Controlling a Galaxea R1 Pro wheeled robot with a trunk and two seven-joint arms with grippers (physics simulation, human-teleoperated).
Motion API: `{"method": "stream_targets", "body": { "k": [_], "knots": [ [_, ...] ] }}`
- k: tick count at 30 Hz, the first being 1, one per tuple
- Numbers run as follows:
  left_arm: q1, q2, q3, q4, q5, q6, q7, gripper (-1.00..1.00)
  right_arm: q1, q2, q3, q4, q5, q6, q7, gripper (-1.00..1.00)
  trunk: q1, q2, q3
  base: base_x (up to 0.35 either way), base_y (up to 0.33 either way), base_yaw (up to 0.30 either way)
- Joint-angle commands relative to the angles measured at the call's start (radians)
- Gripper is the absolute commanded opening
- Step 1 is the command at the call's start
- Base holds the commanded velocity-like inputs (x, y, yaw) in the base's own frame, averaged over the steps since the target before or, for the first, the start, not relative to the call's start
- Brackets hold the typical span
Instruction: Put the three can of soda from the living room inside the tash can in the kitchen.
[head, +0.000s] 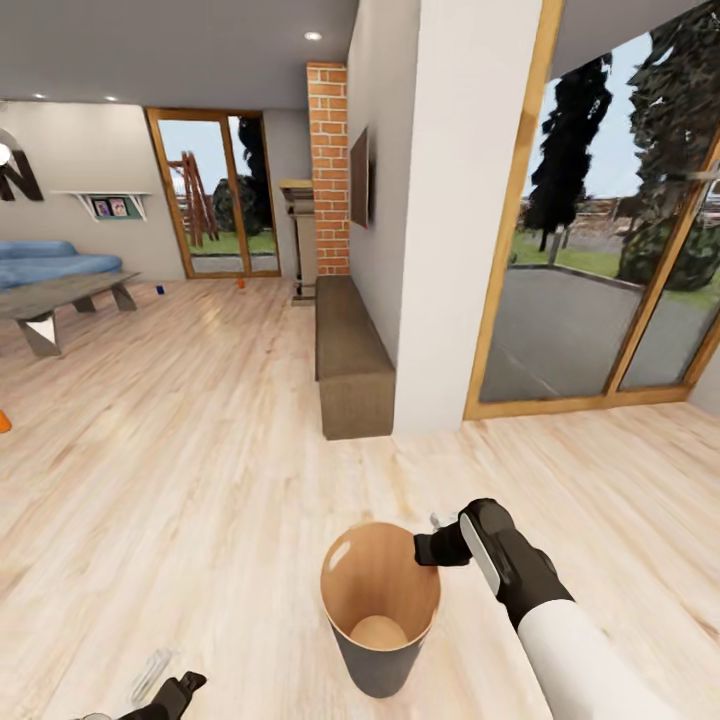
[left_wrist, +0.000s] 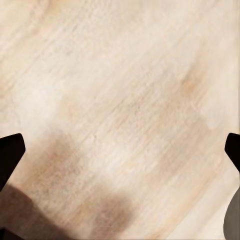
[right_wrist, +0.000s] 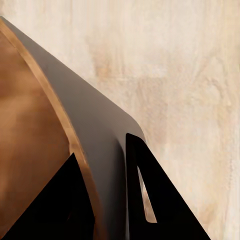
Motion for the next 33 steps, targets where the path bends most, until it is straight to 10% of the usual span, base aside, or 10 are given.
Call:
{"method": "stream_targets", "body": {
  "k": [1, 7, 15, 19, 33],
  "knots": [
    [0.001, 0.000, 0.000, -0.002, 0.000, -0.005, 0.000, 1.00, 0.000, 0.000, 0.000, 0.000, -0.030, 0.002, 0.004, -1.00, 0.000, 0.000, 0.000, 0.285, 0.247, 0.298],
    [0.019, 0.008, 0.001, -0.063, 0.001, -0.051, 0.003, 1.00, 0.001, -0.002, 0.012, 0.000, -0.031, 0.002, 0.005, -1.00, 0.000, 0.000, -0.001, 0.288, 0.243, 0.293],
    [-0.084, 0.079, 0.013, -0.006, 0.005, -0.064, 0.010, 1.00, 0.001, -0.005, 0.064, -0.001, -0.030, -0.056, 0.005, -1.00, 0.000, 0.000, -0.002, 0.308, 0.181, 0.060],
    [-0.084, 0.075, 0.007, -0.024, 0.006, 0.015, 0.011, 1.00, 0.001, -0.003, 0.066, -0.002, -0.031, -0.053, 0.006, -1.00, 0.000, 0.000, -0.002, 0.322, 0.133, 0.002],
    [-0.239, 0.065, -0.032, 0.080, 0.005, 0.158, 0.318, 1.00, 0.001, -0.003, 0.062, -0.001, -0.031, -0.054, 0.004, -1.00, 0.000, 0.000, -0.002, 0.327, 0.131, 0.155]
  ]
}}
